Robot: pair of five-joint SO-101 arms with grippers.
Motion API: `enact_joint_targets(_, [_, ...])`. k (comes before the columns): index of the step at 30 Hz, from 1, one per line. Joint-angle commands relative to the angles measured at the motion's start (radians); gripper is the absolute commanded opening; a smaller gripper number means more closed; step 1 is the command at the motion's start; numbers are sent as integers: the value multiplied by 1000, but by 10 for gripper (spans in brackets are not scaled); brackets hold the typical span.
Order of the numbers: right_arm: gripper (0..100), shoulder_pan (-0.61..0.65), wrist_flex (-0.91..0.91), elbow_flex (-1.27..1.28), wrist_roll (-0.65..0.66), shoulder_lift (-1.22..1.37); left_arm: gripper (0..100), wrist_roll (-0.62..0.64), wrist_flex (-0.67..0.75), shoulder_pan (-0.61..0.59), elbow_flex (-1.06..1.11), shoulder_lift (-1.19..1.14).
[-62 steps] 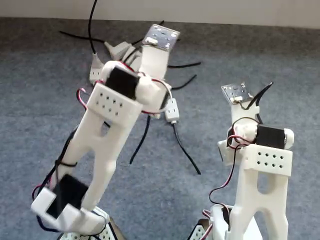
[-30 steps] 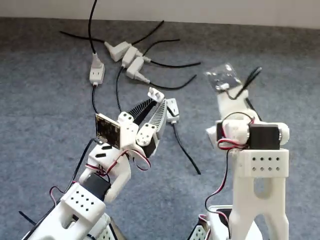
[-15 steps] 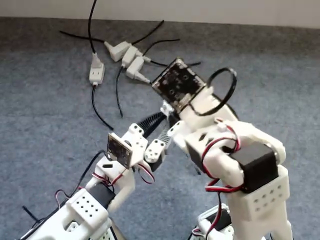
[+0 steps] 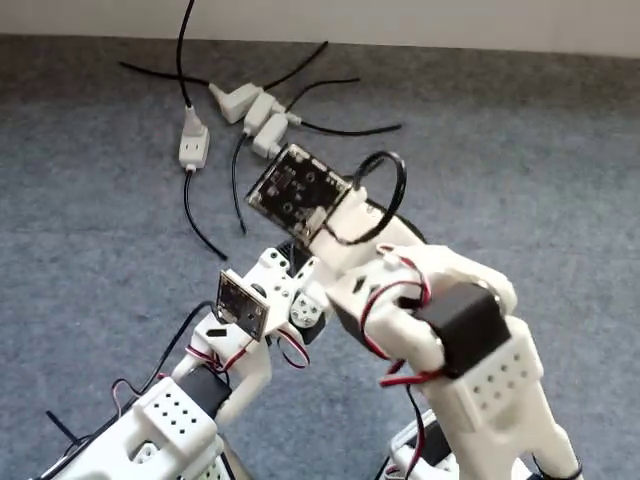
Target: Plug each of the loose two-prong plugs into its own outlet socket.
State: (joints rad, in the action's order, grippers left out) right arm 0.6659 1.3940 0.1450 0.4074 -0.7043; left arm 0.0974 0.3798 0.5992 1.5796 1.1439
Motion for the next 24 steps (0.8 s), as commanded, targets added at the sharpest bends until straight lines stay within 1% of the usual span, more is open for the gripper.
enact_joint_targets(1, [8,-96,-108,91,-5,-7,5,-6,26,8,-7,19])
enact_joint_targets(5, [8,-160,-182,182,-5,-7,5,-6,26,8,-7,21])
enact_joint_targets(9, [8,-202,-202,214,-3,-7,5,-6,26,8,-7,21])
enact_joint_targets(17, [8,-252,-216,219,-3,-7,5,-6,25,7,-7,21])
enact_joint_targets(22, [8,-254,-216,232,-3,-7,5,-6,25,7,-7,21])
enact_joint_targets(24, [8,-254,-216,255,23,-7,5,-6,25,7,-7,21])
